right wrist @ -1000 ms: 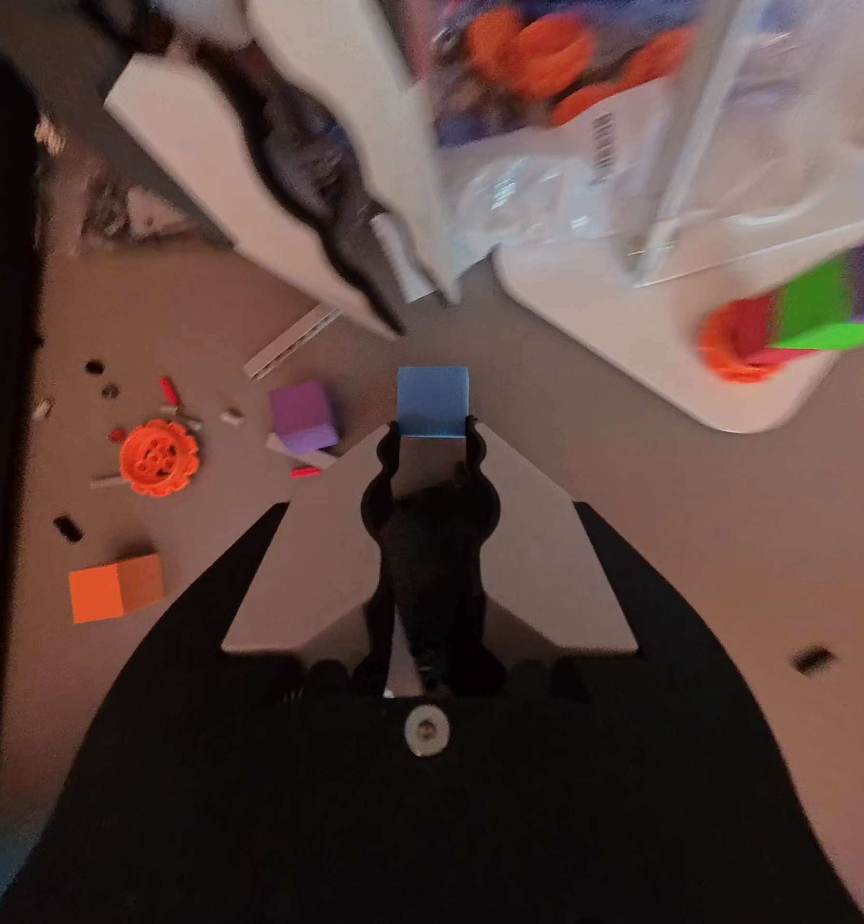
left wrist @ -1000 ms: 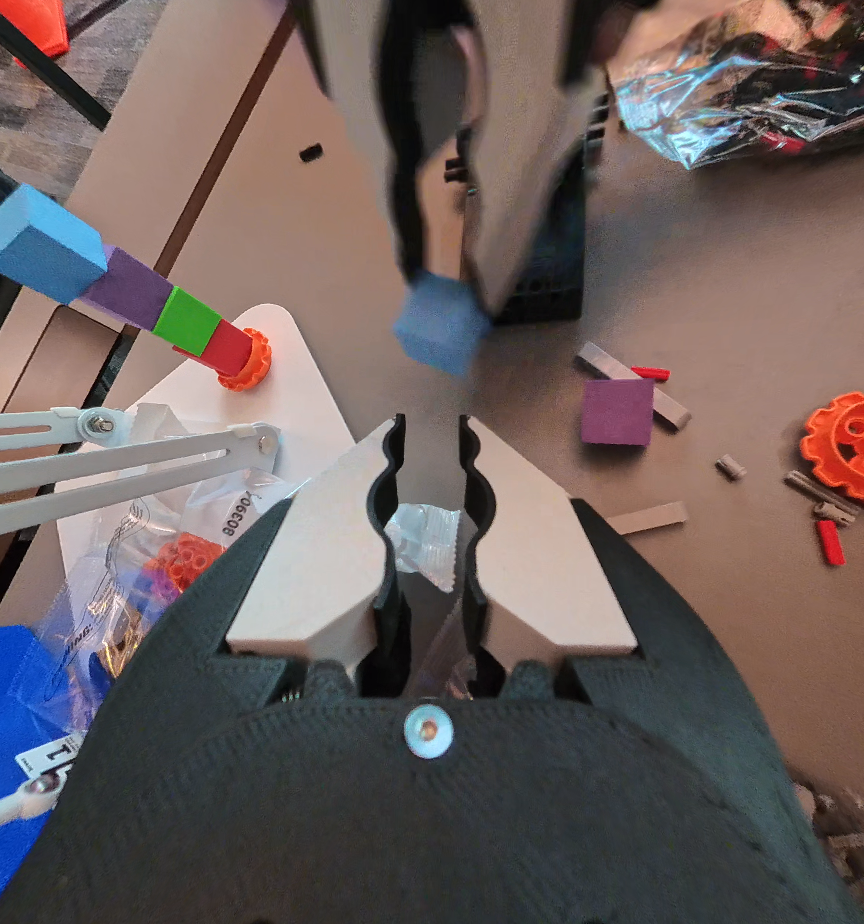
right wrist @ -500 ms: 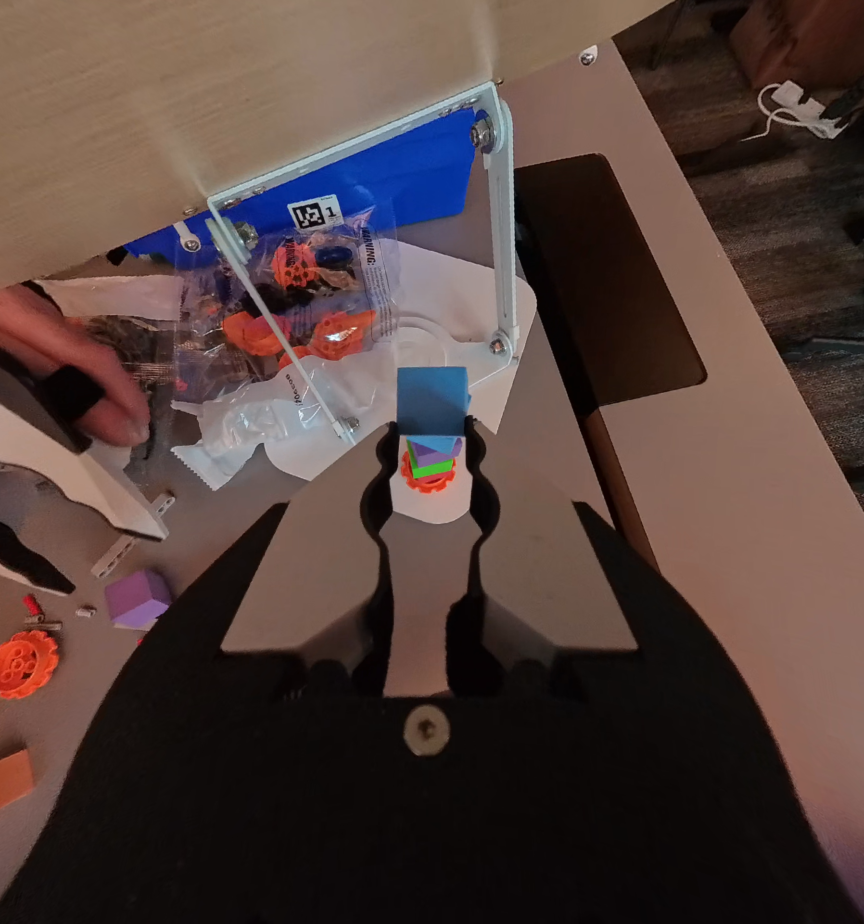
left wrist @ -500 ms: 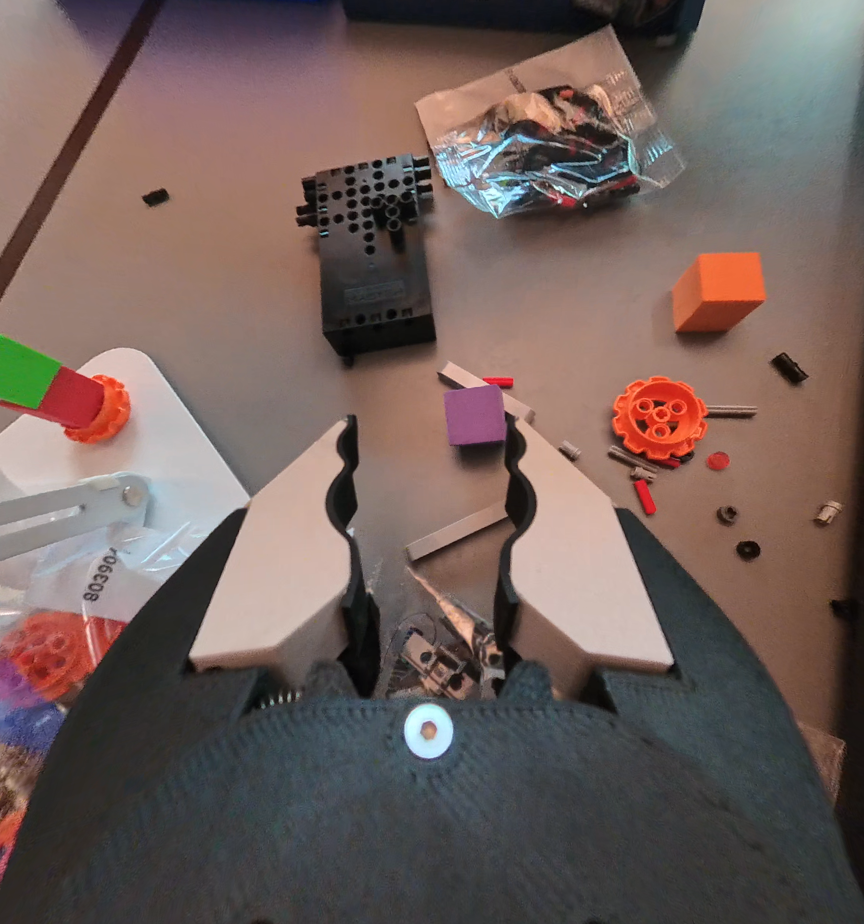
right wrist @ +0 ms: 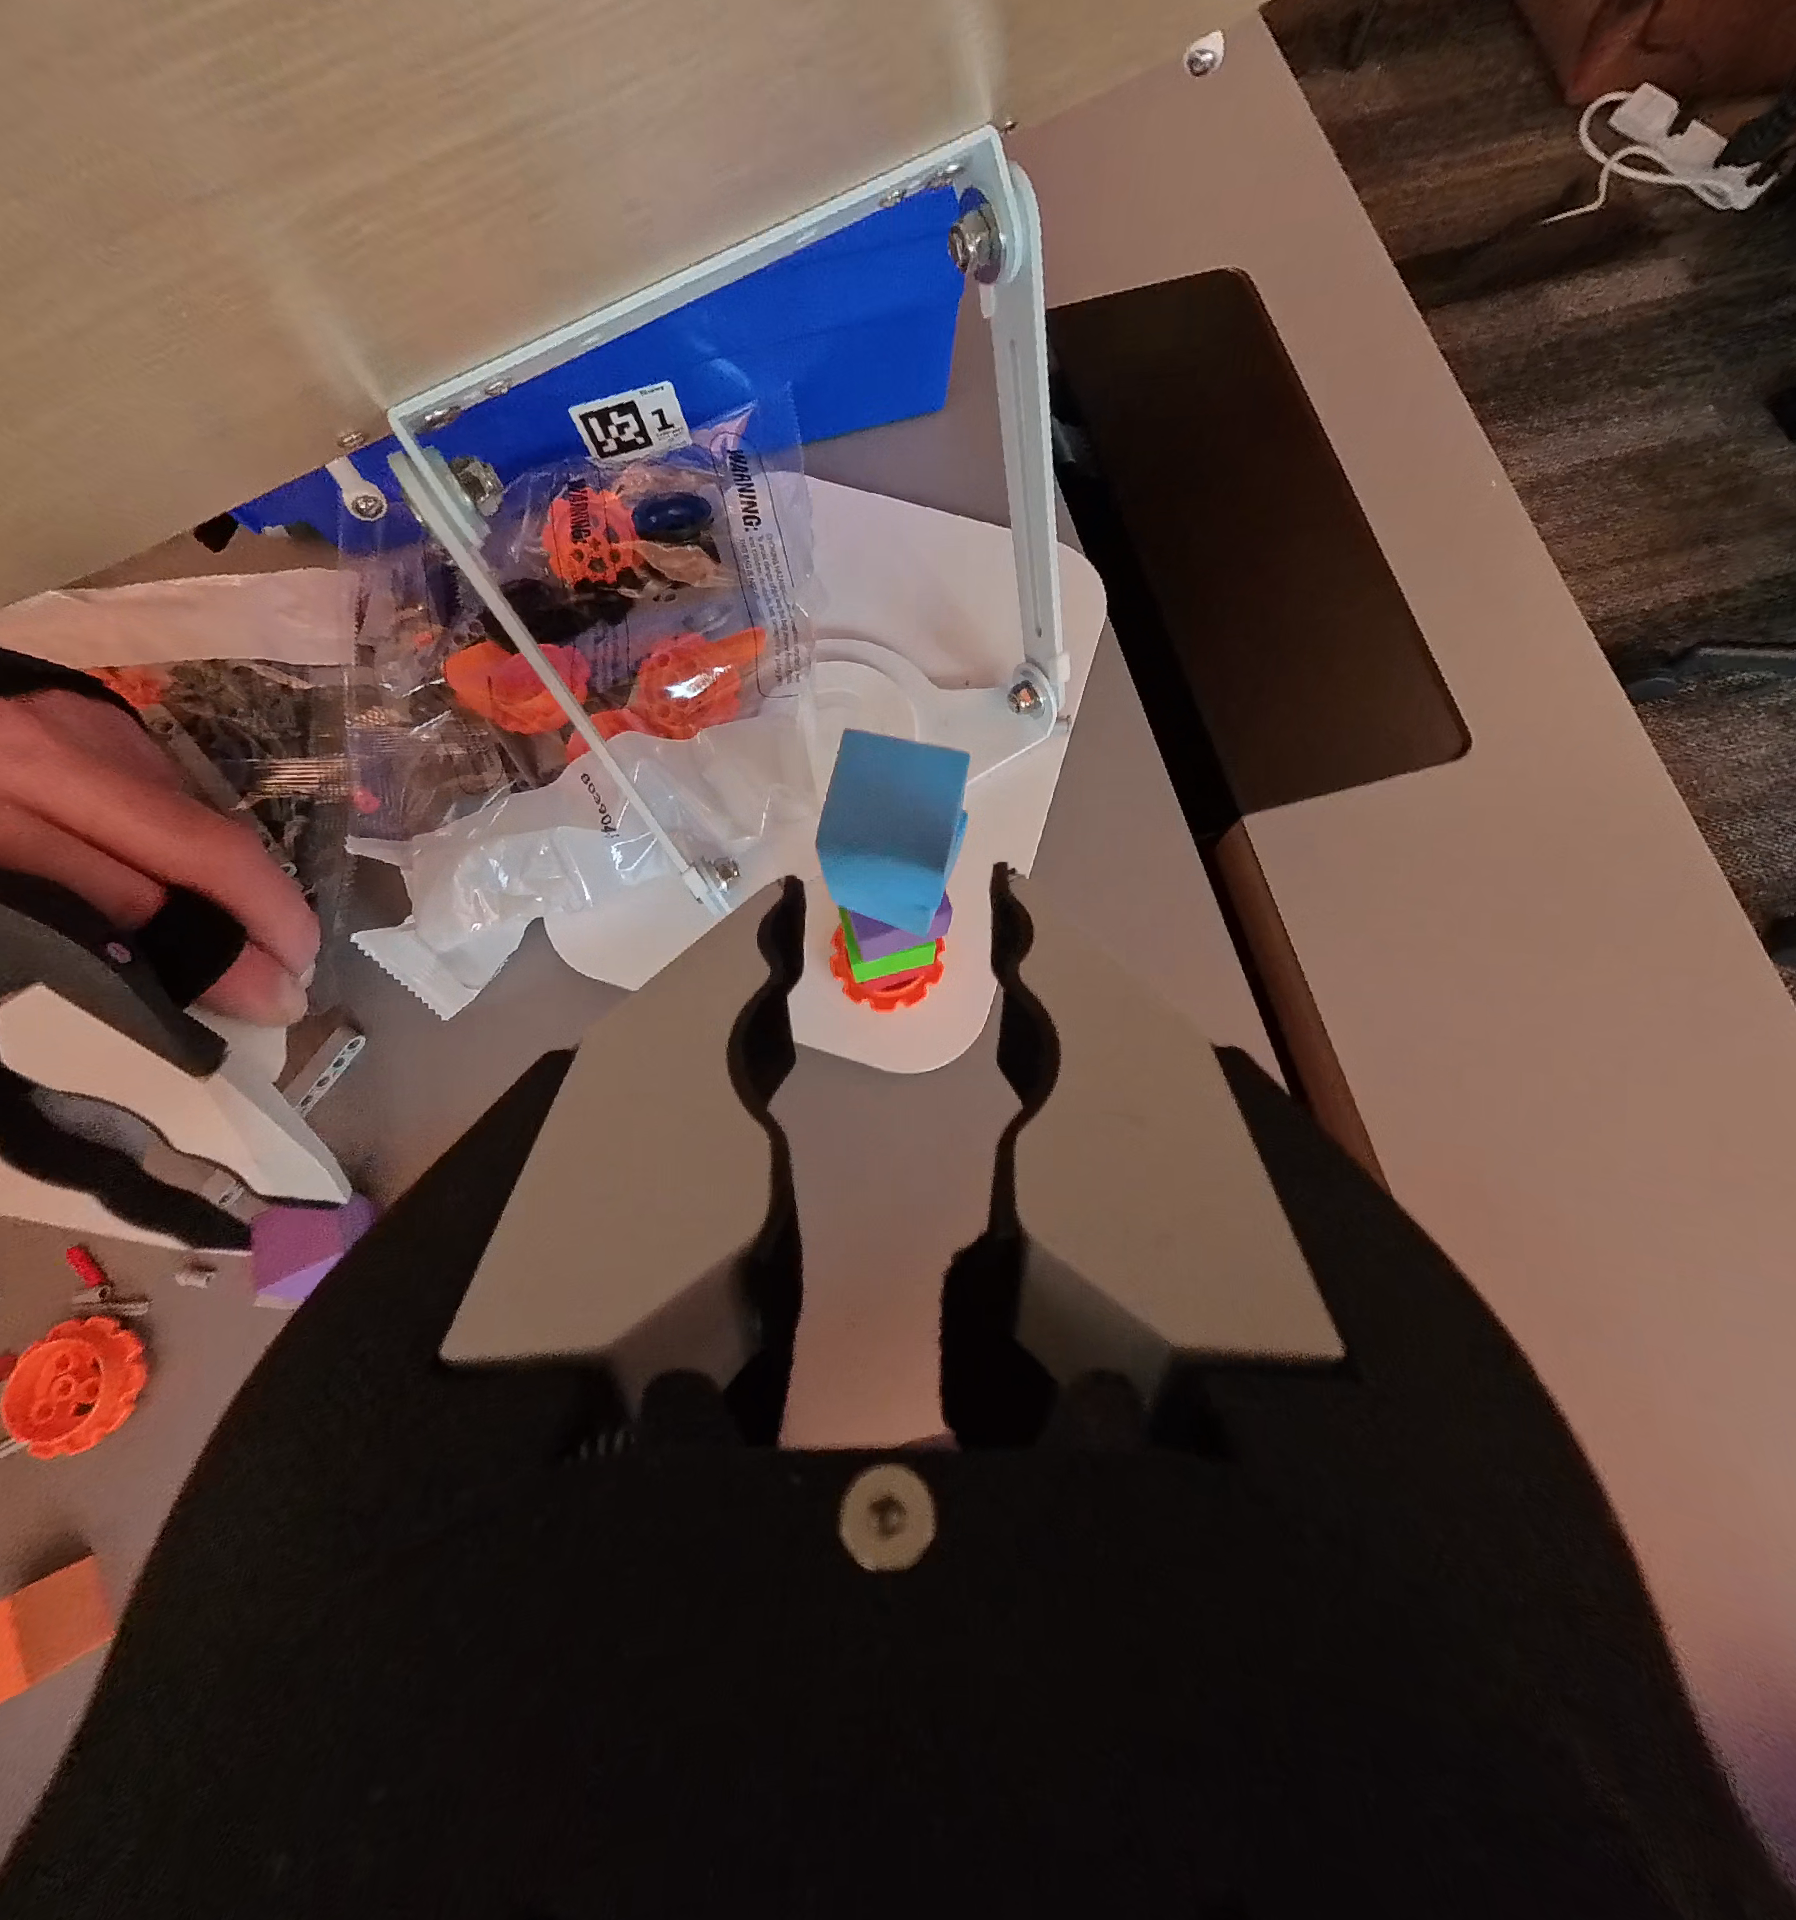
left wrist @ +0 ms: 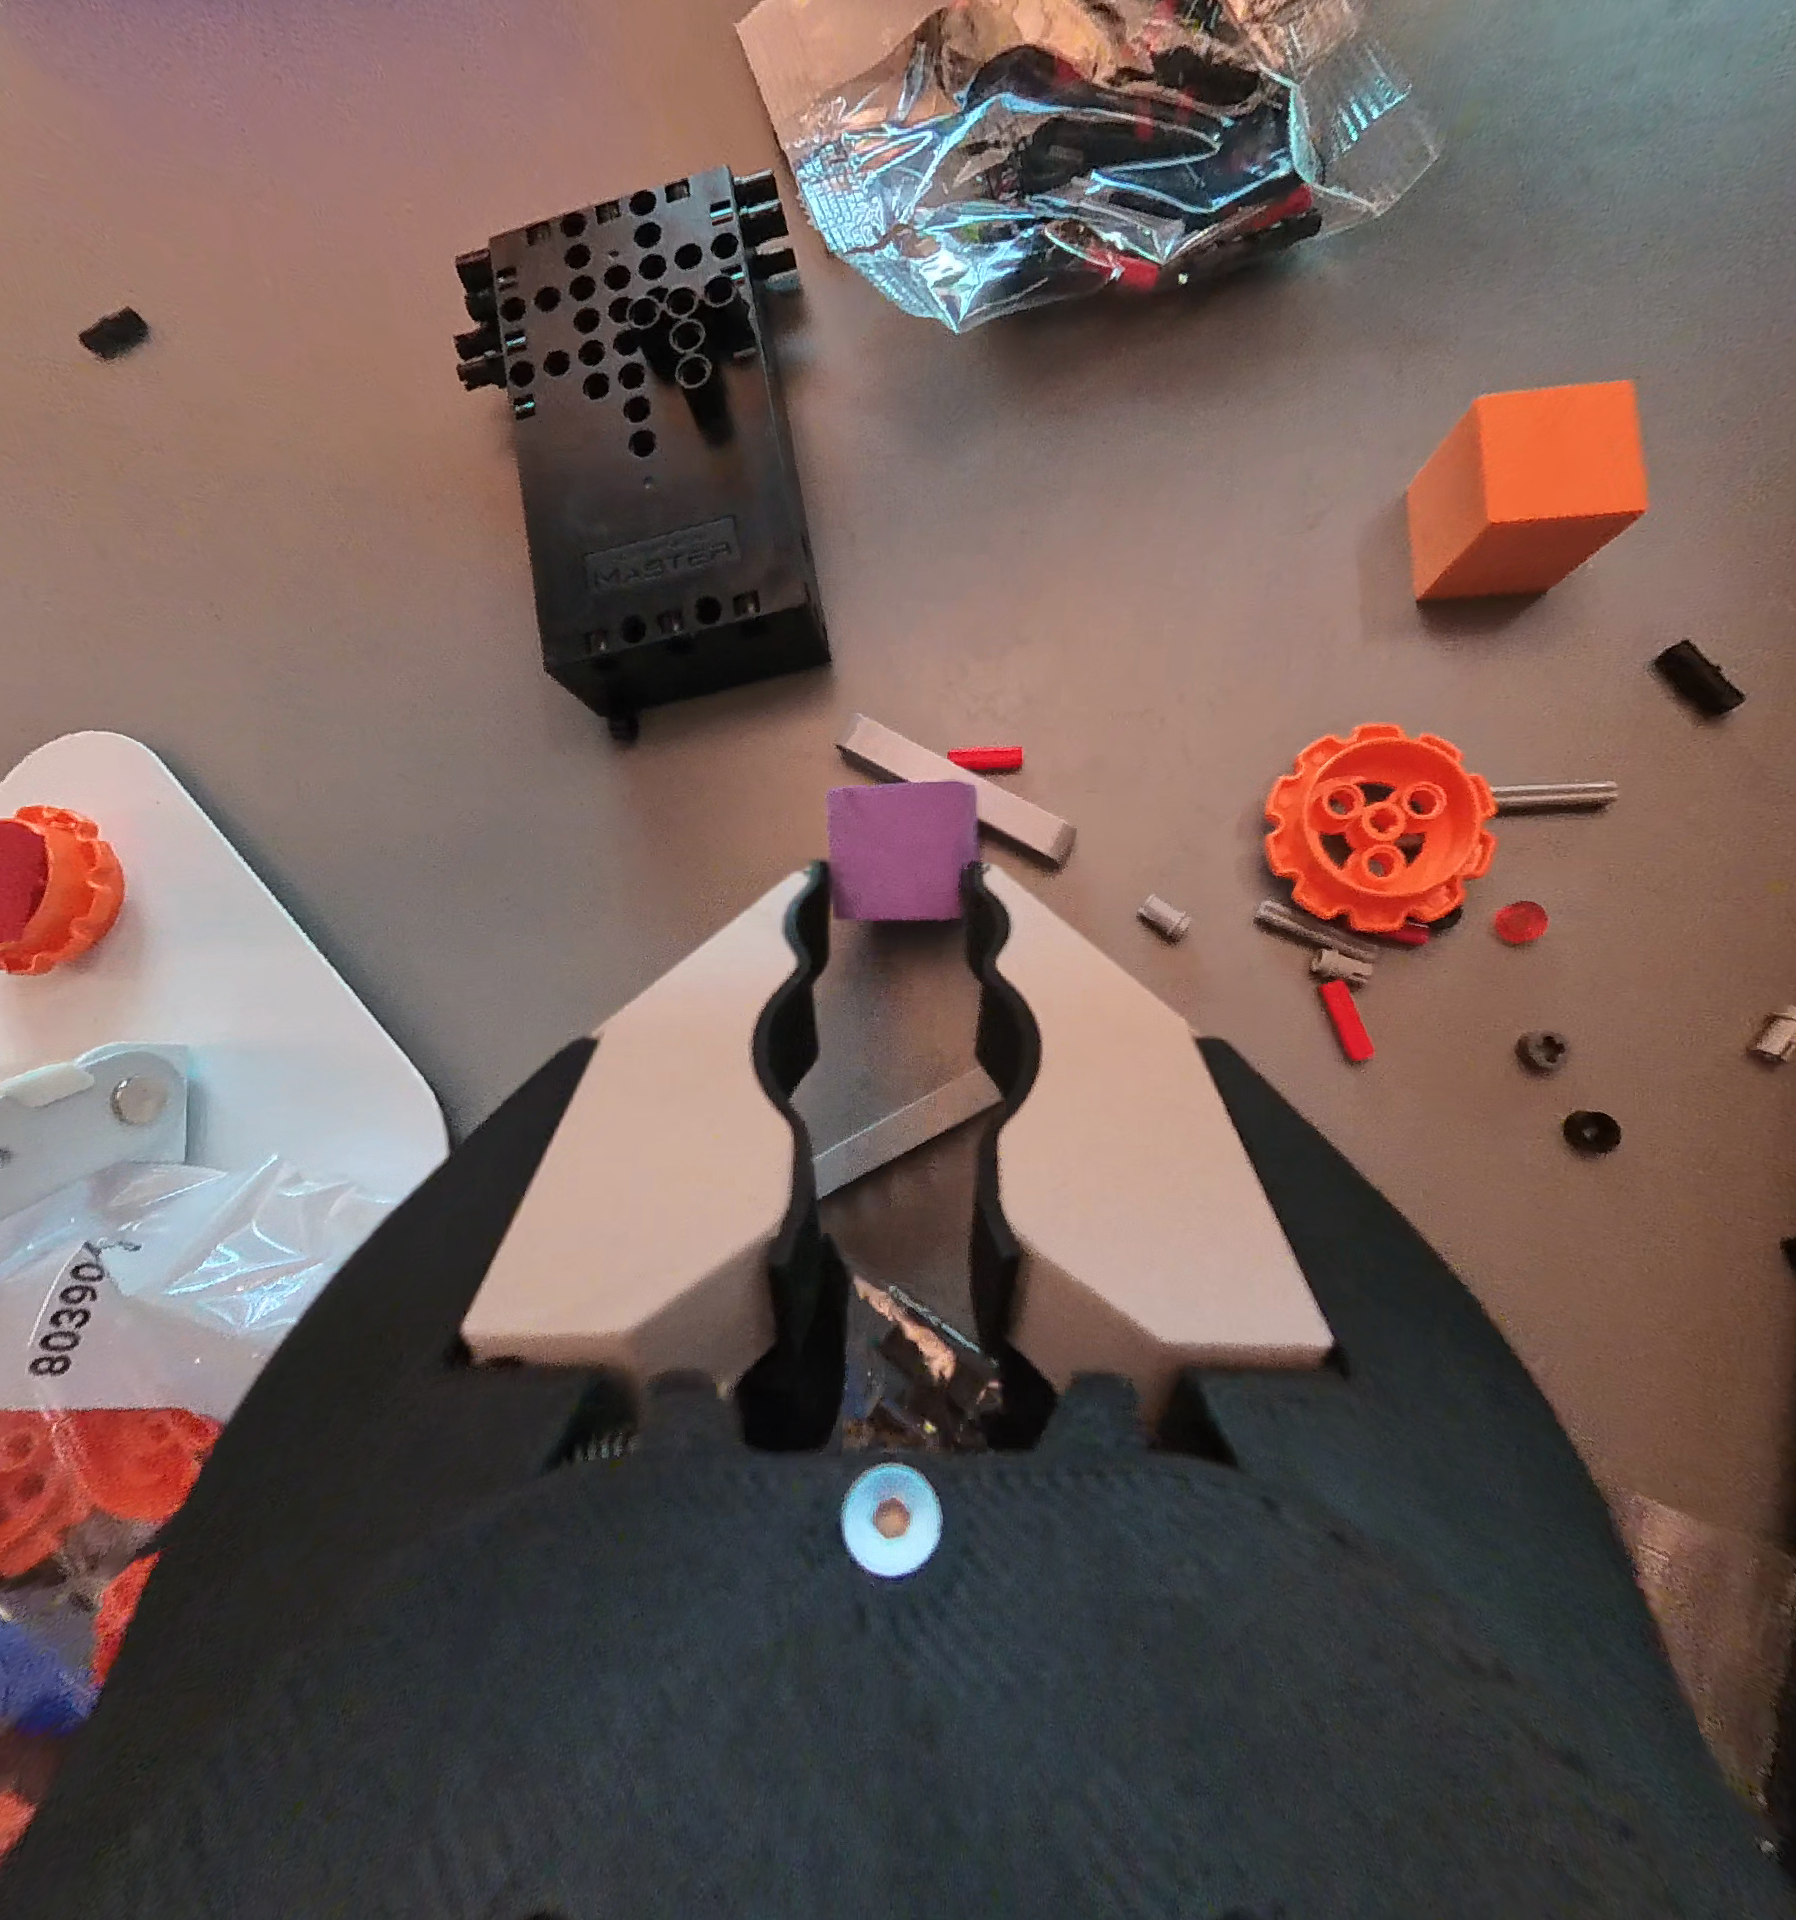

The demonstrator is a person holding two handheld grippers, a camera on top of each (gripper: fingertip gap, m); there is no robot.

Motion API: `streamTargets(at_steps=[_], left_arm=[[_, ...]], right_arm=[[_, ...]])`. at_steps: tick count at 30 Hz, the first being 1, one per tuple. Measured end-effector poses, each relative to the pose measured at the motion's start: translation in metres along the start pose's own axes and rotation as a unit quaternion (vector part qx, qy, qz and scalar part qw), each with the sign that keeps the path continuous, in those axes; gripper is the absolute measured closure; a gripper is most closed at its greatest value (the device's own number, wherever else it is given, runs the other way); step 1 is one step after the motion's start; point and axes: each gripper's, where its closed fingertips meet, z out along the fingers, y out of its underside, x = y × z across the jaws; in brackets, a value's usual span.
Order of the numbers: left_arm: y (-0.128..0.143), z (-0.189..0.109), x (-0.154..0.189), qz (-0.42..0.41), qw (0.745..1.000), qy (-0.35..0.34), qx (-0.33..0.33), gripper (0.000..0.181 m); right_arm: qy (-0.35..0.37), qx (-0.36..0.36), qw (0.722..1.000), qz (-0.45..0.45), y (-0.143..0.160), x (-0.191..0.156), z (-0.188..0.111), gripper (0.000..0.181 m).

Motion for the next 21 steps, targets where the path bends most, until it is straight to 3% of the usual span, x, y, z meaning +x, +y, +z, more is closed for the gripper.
streamTargets(at_steps=[4, 9, 13, 17, 21], left_arm=[[-0.001, 0.001, 0.002, 0.006, 1.0, 0.004, 0.001, 0.158], [-0.006, 0.0, -0.002, 0.008, 1.0, -0.004, 0.016, 0.159], [-0.021, -0.011, -0.015, -0.008, 0.997, -0.029, 0.065, 0.159], [-0.044, -0.026, -0.026, -0.022, 0.99, -0.055, 0.13, 0.159], [-0.054, -0.034, -0.027, -0.027, 0.985, -0.059, 0.159, 0.159]], right_arm=[[0.009, 0.007, 1.0, -0.001, 0.01, -0.014, -0.02, 0.147], [-0.056, -0.026, 0.998, -0.033, 0.05, -0.08, -0.034, 0.146], [-0.124, -0.039, 0.99, -0.053, 0.09, -0.133, -0.035, 0.139], [-0.167, -0.032, 0.983, -0.066, 0.114, -0.16, -0.028, 0.134], [-0.168, -0.036, 0.982, -0.075, 0.117, -0.163, -0.021, 0.154]])
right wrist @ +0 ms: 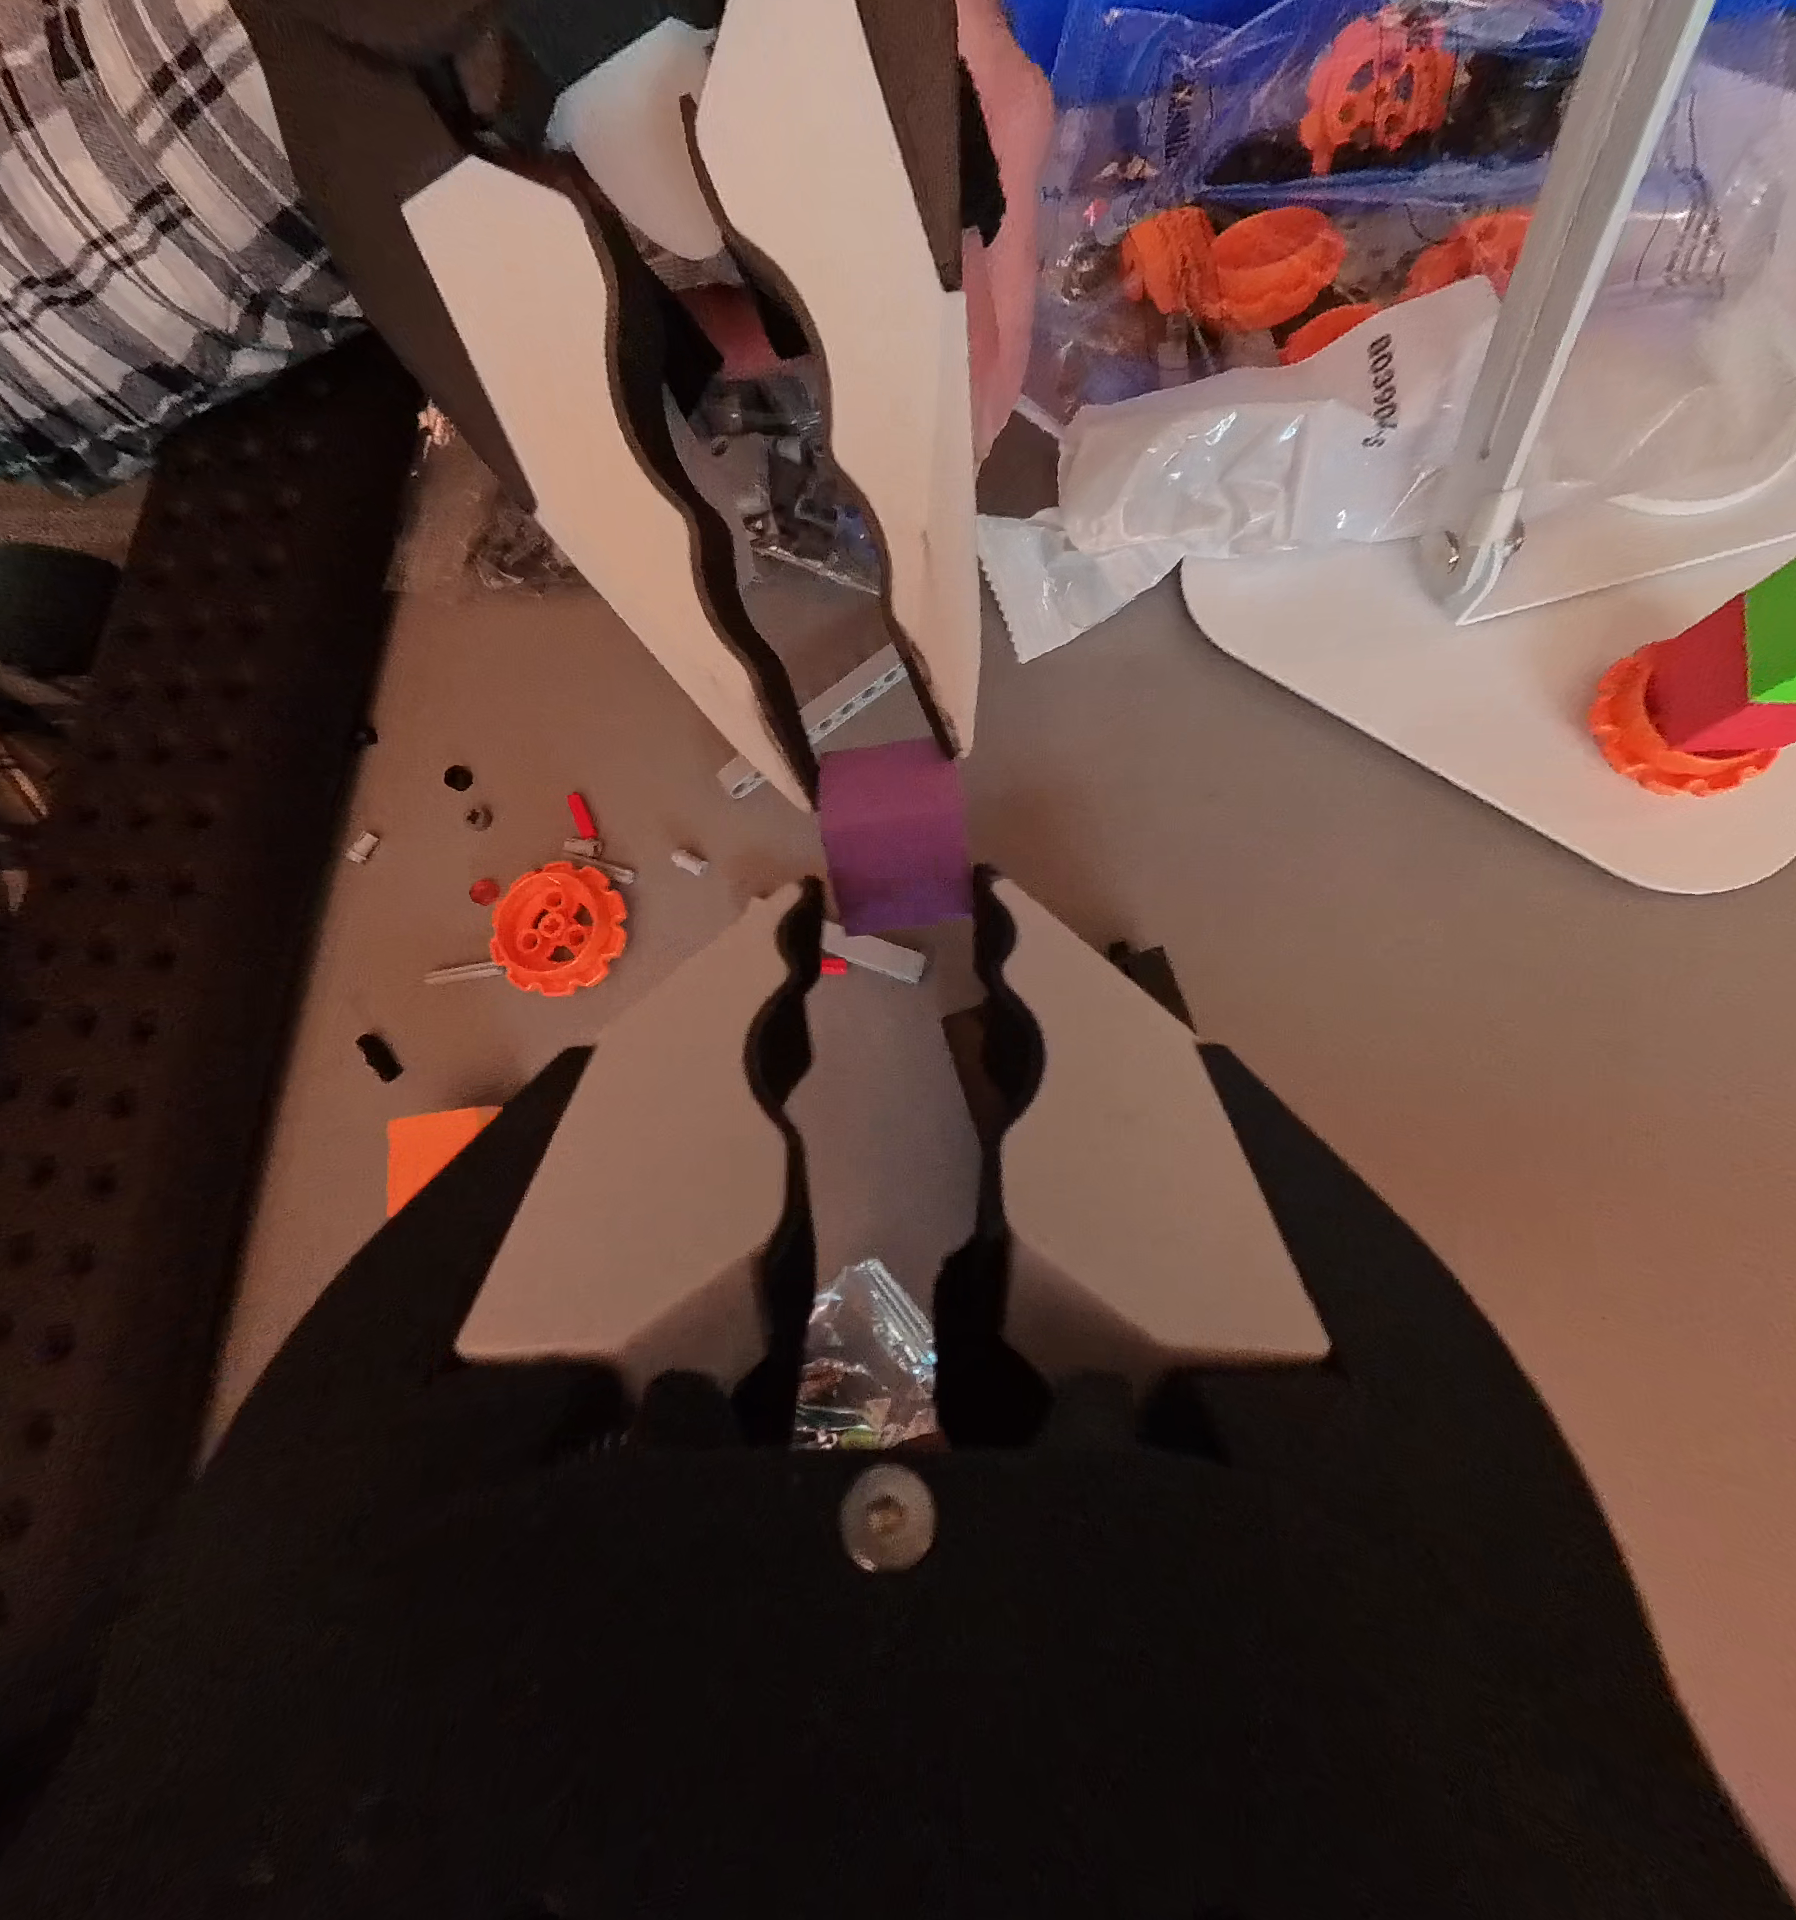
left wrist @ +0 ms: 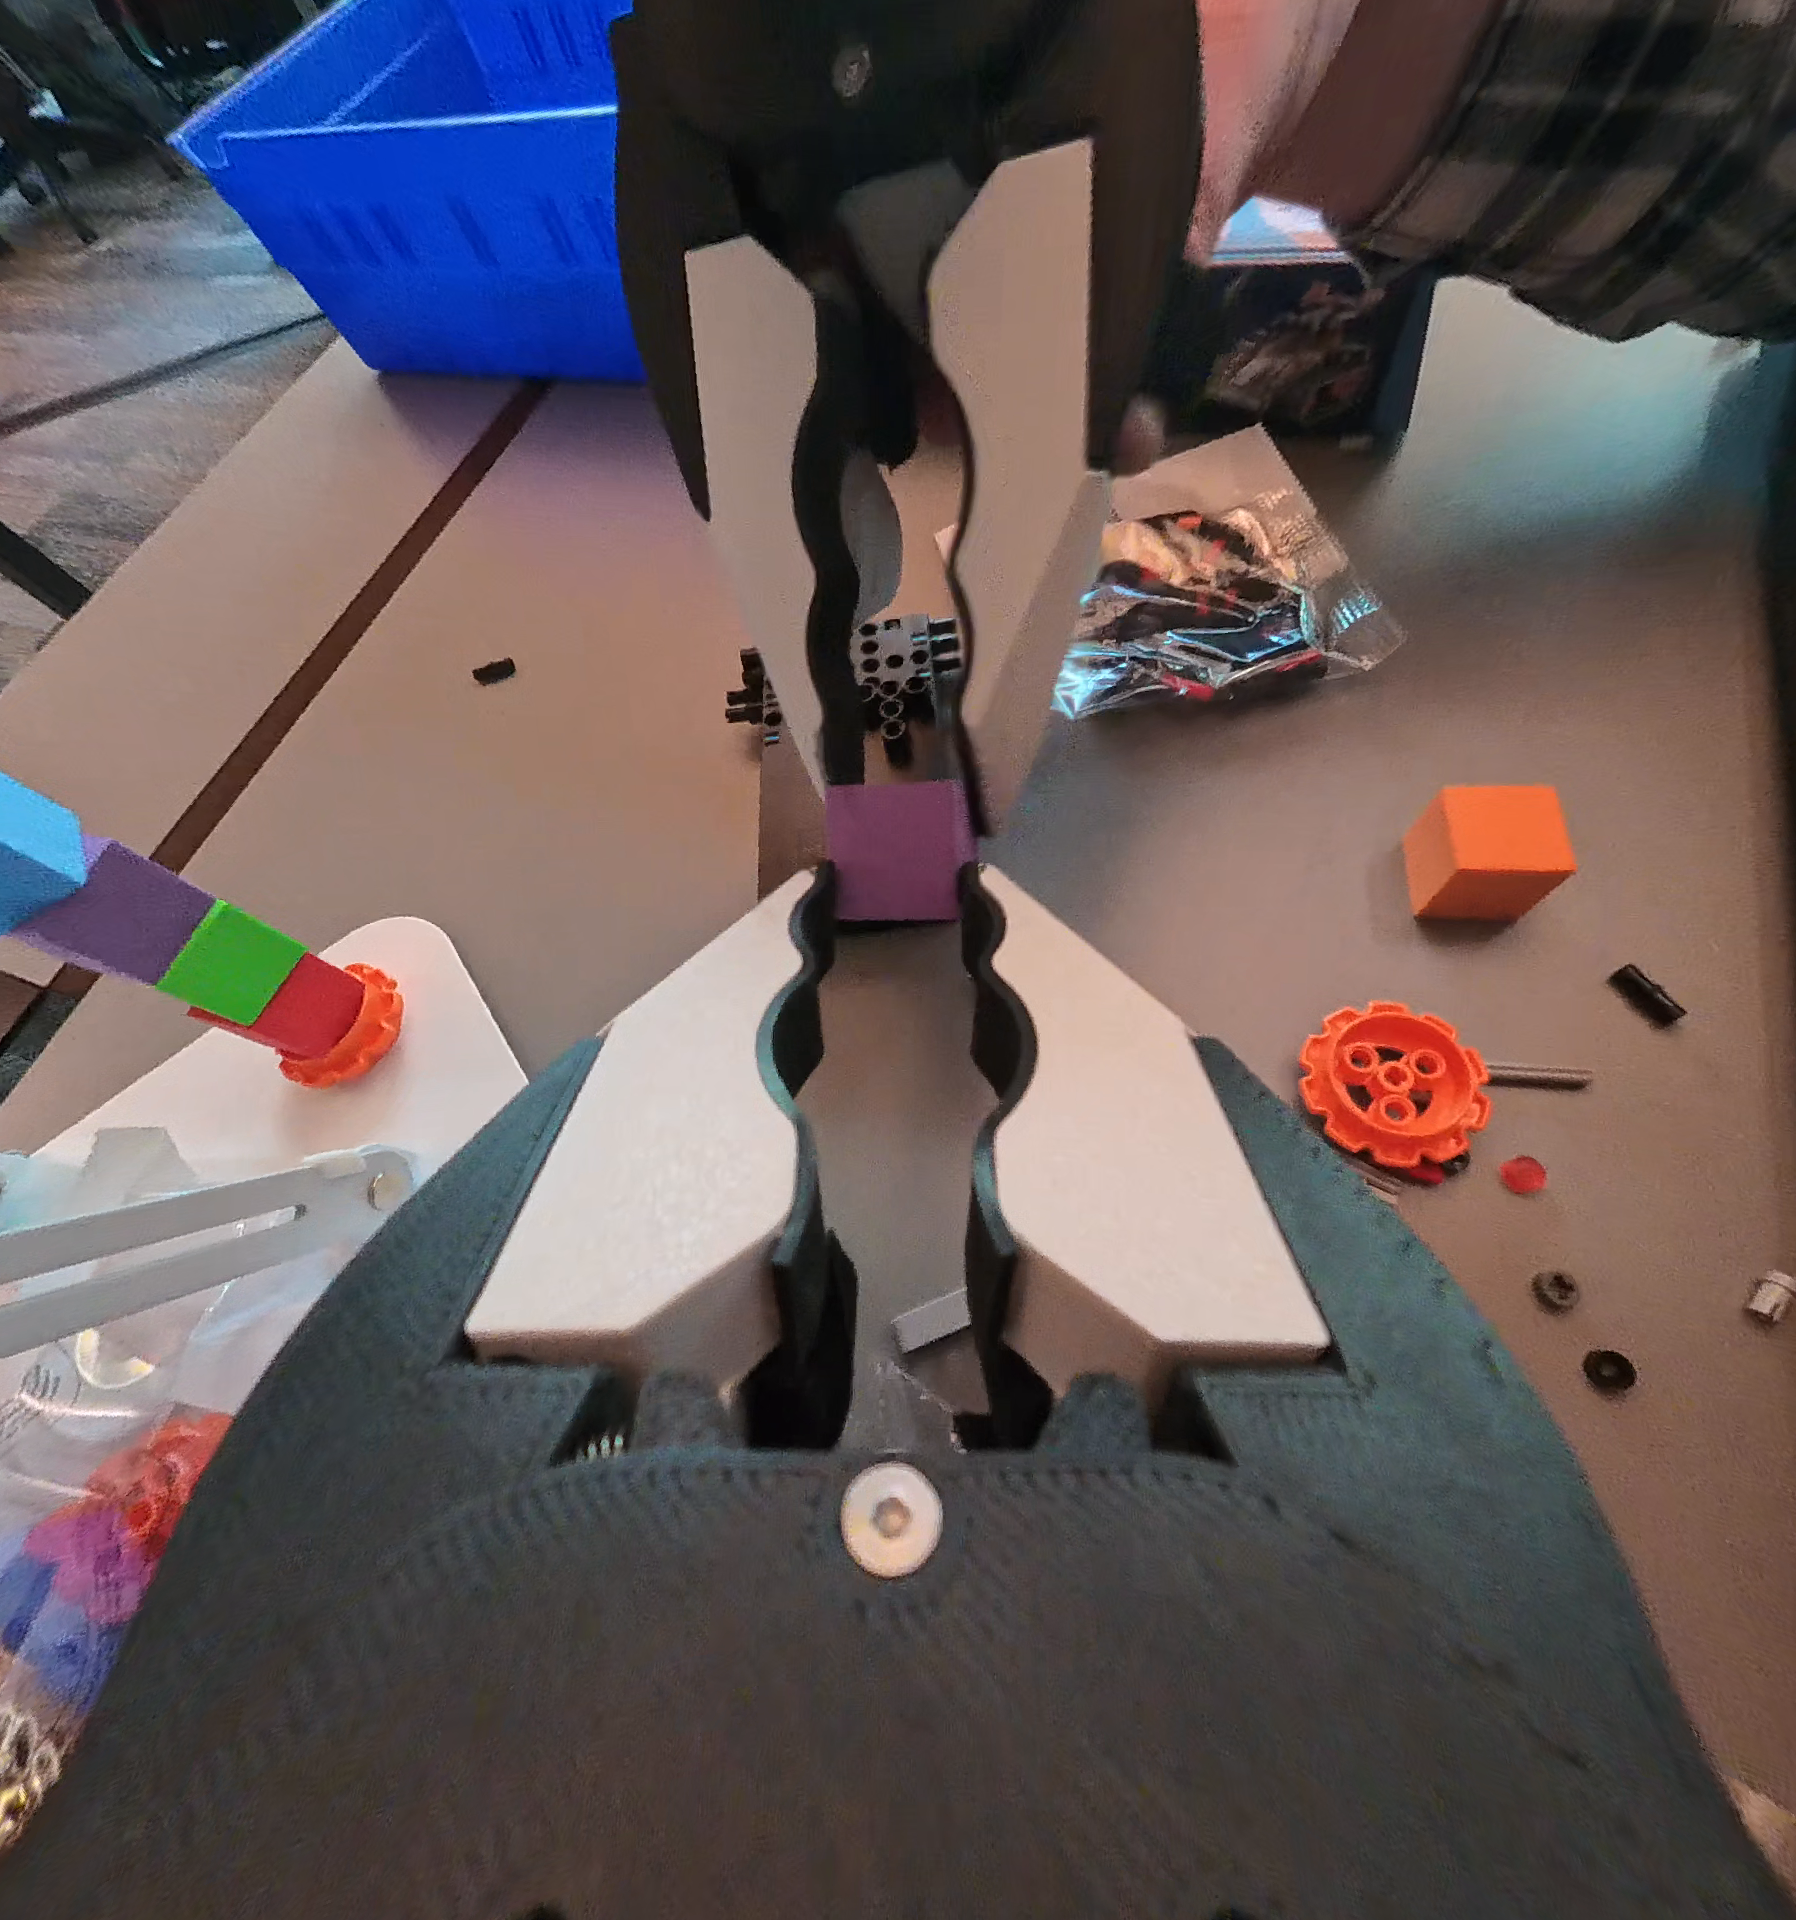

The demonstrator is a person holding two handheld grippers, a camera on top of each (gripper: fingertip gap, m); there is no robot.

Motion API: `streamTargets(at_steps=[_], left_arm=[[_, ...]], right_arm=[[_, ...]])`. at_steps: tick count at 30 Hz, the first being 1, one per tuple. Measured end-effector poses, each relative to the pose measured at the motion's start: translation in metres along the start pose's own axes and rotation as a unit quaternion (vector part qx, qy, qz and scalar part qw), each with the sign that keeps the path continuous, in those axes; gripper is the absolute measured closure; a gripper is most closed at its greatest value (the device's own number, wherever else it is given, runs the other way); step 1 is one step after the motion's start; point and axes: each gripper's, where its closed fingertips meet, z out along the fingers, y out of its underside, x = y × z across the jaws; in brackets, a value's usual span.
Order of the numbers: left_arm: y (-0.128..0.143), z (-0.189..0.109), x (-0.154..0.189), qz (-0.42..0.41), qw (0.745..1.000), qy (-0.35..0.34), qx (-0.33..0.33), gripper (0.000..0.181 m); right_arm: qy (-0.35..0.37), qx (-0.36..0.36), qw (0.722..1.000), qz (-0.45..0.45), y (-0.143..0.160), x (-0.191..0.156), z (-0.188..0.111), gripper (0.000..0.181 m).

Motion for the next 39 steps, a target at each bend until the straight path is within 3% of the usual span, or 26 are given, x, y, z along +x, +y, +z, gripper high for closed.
streamTargets(at_steps=[3, 5, 12, 17, 29, 36, 39], left_arm=[[-0.004, -0.004, -0.006, -0.013, 1.0, -0.014, 0.015, 0.158], [0.001, -0.006, -0.014, -0.018, 0.999, -0.034, -0.001, 0.14], [0.013, -0.003, -0.012, -0.003, 0.999, -0.035, -0.033, 0.136], [0.023, 0.001, -0.013, 0.003, 0.998, -0.034, -0.053, 0.137], [0.026, 0.002, -0.014, 0.007, 0.998, -0.034, -0.059, 0.136], [0.027, 0.004, -0.013, 0.009, 0.997, -0.032, -0.062, 0.136], [0.026, 0.004, -0.012, 0.009, 0.998, -0.031, -0.061, 0.136]], right_arm=[[0.003, 0.011, 1.0, -0.002, -0.007, 0.004, -0.004, 0.157], [0.015, 0.018, 1.0, 0.0, -0.013, 0.015, -0.012, 0.157], [0.151, 0.165, 0.974, 0.032, -0.086, 0.112, -0.075, 0.157], [0.172, 0.211, 0.961, 0.05, -0.11, 0.157, -0.081, 0.157], [0.138, 0.287, 0.947, 0.052, -0.112, 0.178, -0.049, 0.157], [0.135, 0.282, 0.948, 0.052, -0.108, 0.178, -0.043, 0.156], [0.138, 0.274, 0.95, 0.06, -0.105, 0.18, -0.042, 0.146]])
